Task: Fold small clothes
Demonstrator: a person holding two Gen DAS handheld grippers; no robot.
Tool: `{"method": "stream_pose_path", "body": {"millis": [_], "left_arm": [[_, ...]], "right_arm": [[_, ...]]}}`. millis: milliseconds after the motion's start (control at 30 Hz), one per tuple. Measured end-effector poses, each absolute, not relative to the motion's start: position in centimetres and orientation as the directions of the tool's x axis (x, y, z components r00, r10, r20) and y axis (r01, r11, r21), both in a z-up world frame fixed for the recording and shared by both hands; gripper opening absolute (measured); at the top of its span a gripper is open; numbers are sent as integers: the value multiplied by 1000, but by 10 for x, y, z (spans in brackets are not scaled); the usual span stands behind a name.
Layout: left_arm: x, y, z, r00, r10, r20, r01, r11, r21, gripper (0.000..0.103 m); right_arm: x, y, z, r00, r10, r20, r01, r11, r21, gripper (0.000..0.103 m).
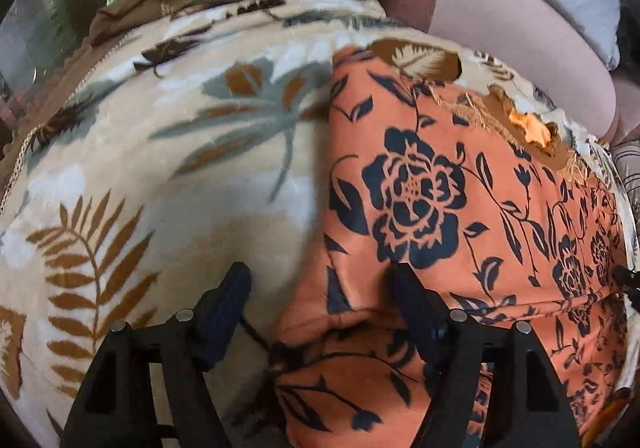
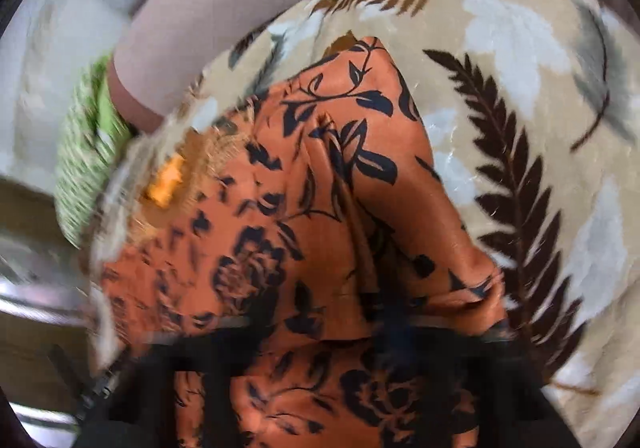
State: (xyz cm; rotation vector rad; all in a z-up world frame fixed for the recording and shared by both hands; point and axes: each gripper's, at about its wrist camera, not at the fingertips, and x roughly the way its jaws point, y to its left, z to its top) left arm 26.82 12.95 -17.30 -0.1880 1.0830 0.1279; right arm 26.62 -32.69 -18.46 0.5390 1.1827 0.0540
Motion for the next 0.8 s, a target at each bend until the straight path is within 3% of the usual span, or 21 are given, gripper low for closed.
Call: {"method": "stream_pose_path", "body": {"millis": [67,167,267,300,367,400,433,600,733,800], "left_arm": [[266,127,-171,468,29,-883,-195,978,-71,67],[267,128,-172,474,37,-880,-202,977,-67,67],[265,129,-169,466,51,-883,-193,980,-45,67],[266,131,-169,454,44,-890,-199,979,-53,68],[266,139,-163,441,5,-898,-217,971,-101,67],[262,143,-159,451,-7,-892,-221,968,-120,67],[256,147,-152,464,-13,-886,-219,967,-129,67],[221,158,-137,491,-78,-868,-200,959,-200,67],[211,160,-137,484,-22,-875,-216,966,-143,67],[217,160,-136,485,-60,-873,-207,962,-181,67]], "right_arm": [[263,-317,-163,435,233,-870,177,925,336,14],[259,-299,-142,513,121,-850,105,974,201,14],[274,-307,-193,329,133,-935,149,970,191,20],[268,-315,-191,375,167,-912,163,956,242,20],[258,-319,-175,395,146,-907,176,957,231,36],[252,-322,-166,415,131,-900,178,959,222,63],[243,-325,-155,445,113,-888,179,961,211,74],[217,-314,-123,481,240,-843,64,950,306,74],[214,-303,-128,464,310,-830,43,928,371,74],[217,-301,-135,455,329,-827,41,921,388,74]]}}
